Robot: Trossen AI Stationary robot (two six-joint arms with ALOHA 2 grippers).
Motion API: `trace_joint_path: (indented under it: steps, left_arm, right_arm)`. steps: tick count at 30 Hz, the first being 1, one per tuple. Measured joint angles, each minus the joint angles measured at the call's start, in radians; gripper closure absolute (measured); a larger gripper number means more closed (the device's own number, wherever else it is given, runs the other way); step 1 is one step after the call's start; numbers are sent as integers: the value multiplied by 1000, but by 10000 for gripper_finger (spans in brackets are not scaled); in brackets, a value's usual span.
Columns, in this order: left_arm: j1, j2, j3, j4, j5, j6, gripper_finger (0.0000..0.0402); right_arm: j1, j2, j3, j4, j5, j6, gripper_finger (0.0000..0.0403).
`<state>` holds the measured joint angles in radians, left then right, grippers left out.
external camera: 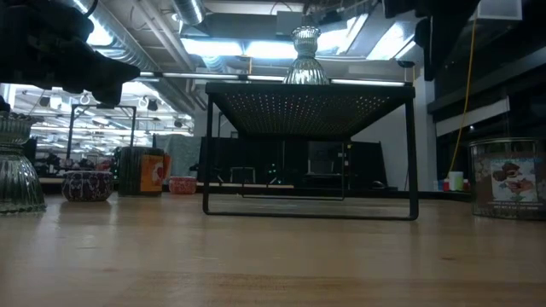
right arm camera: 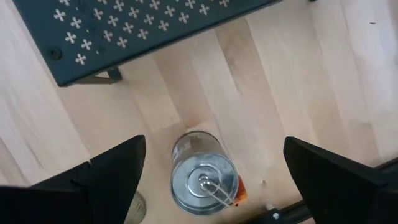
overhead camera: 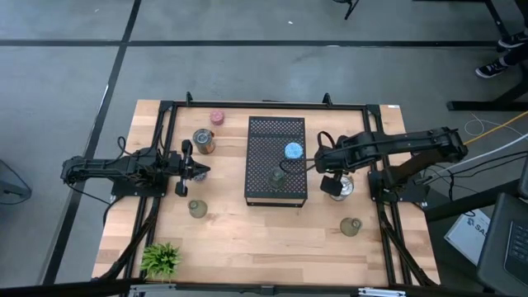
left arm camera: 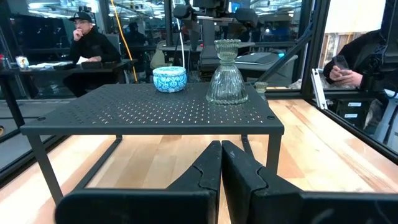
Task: Pick & Place candle stick holders
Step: Put the bottom right glass candle holder on the shelf aligned with the other glass candle holder
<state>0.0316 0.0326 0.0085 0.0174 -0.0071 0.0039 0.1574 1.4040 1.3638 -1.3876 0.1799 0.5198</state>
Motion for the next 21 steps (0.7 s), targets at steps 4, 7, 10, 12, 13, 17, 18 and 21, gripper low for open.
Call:
trace_joint_path:
  steps: [4, 7, 10, 12, 13, 17, 18, 21]
  left_arm:
    - [0, 0, 0, 0, 0, 0, 395]
    - [0, 0, 0, 0, 0, 0, 395]
    - [0, 0, 0, 0, 0, 0, 395]
    - [0, 0, 0, 0, 0, 0, 395]
    - [0, 0, 0, 0, 0, 0, 395]
    - [0, 0, 0, 0, 0, 0, 395]
    - [0, 0, 0, 0, 0, 0, 395]
    - [0, 0, 0, 0, 0, 0, 395]
  right_arm:
    - [-3, 0, -3, 27, 0, -1, 19]
    - [-11, 1, -3, 38, 0, -3, 19]
    - [-13, 1, -3, 39, 2, -2, 19]
    - [-13, 1, -3, 39, 7, 4, 19]
    - [-13, 1, -3, 38, 7, 6, 19]
    - [-11, 1, -3, 28, -1, 16, 19]
    - [-11, 1, -3, 24, -9, 16, 19]
    - [-10, -4, -3, 12, -37, 15, 19]
